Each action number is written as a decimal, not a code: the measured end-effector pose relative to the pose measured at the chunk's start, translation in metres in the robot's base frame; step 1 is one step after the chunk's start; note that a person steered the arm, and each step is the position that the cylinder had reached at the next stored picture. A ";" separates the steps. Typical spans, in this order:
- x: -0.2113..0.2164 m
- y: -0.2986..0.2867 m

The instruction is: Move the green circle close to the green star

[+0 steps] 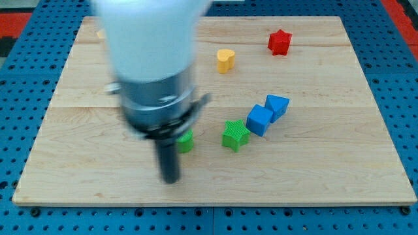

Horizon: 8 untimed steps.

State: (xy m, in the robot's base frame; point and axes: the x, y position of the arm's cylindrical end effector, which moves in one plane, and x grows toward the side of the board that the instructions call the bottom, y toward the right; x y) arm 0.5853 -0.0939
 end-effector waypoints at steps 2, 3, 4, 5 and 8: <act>-0.071 -0.064; -0.086 -0.058; -0.089 -0.007; -0.102 0.007; -0.079 0.040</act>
State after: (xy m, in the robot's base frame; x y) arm 0.5059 -0.0541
